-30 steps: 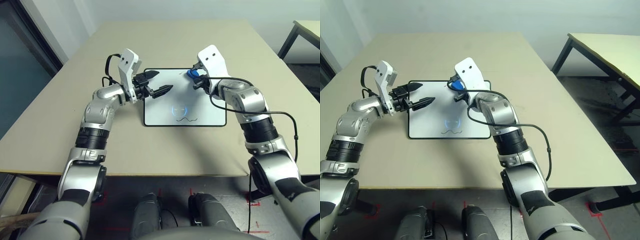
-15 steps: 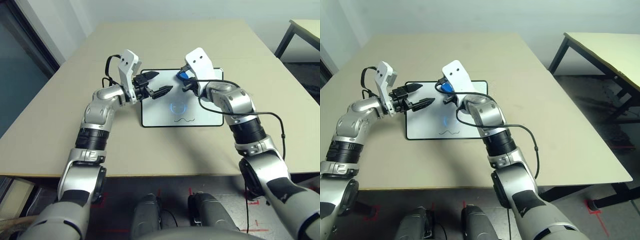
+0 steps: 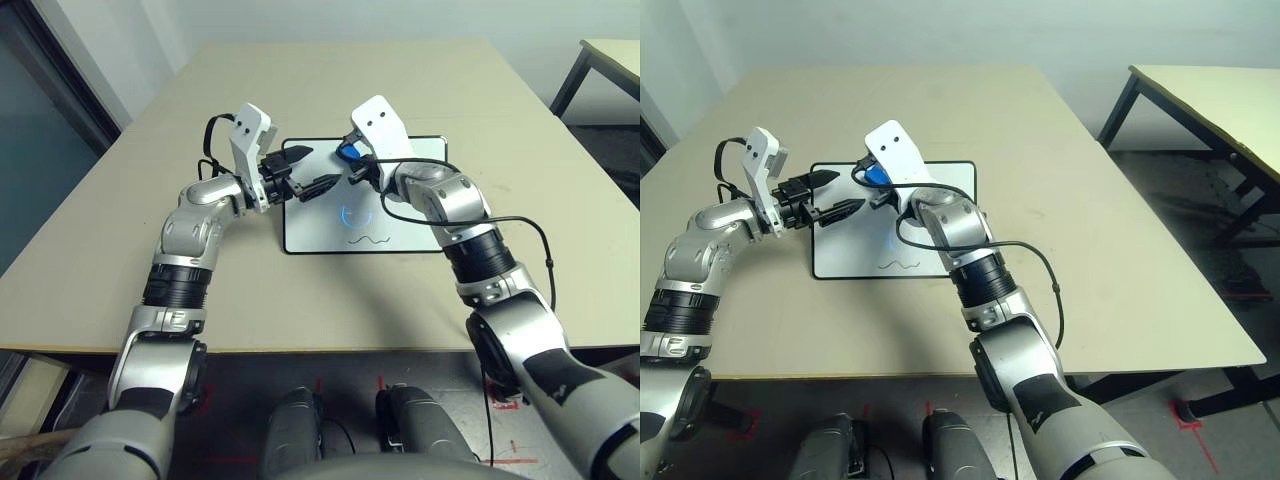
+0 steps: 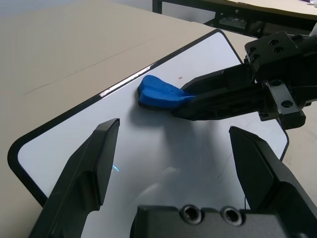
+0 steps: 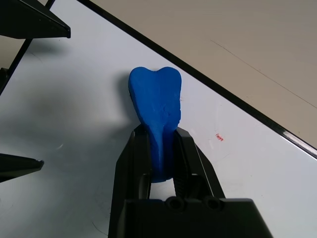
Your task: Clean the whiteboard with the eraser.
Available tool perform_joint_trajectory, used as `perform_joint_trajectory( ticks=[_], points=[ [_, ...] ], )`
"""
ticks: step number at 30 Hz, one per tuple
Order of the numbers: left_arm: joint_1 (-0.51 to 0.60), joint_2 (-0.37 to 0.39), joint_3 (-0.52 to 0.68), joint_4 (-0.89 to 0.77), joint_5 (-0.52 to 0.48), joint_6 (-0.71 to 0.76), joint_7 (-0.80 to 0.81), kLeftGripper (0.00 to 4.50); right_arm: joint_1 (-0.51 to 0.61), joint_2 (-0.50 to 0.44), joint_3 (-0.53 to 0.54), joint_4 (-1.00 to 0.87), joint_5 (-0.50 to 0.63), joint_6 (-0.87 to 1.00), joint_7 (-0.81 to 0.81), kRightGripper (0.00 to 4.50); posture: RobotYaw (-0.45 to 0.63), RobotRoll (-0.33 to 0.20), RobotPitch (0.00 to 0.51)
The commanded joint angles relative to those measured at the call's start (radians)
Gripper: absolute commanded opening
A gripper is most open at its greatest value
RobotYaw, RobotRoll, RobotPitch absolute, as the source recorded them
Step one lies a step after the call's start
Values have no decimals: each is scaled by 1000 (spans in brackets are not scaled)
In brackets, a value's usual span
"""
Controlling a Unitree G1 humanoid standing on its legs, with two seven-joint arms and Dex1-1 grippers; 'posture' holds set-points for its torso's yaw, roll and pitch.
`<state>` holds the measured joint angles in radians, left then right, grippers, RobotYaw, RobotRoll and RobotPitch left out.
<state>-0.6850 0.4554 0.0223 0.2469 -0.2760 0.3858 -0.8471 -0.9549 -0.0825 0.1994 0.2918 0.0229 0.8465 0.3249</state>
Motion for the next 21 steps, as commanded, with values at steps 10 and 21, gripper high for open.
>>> perform_joint_trajectory(
  ticks=[10,21],
  points=[
    [-34,-1,-15,57,4,-14,-22,4500,95,-114,-83,-53,-11,48,-38,566,-74,0,57],
    [-61,-12,-29,98,11,-32,-40,4500,166,-134,-112,-166,-4,120,-65,566,-96,0,58]
  ],
)
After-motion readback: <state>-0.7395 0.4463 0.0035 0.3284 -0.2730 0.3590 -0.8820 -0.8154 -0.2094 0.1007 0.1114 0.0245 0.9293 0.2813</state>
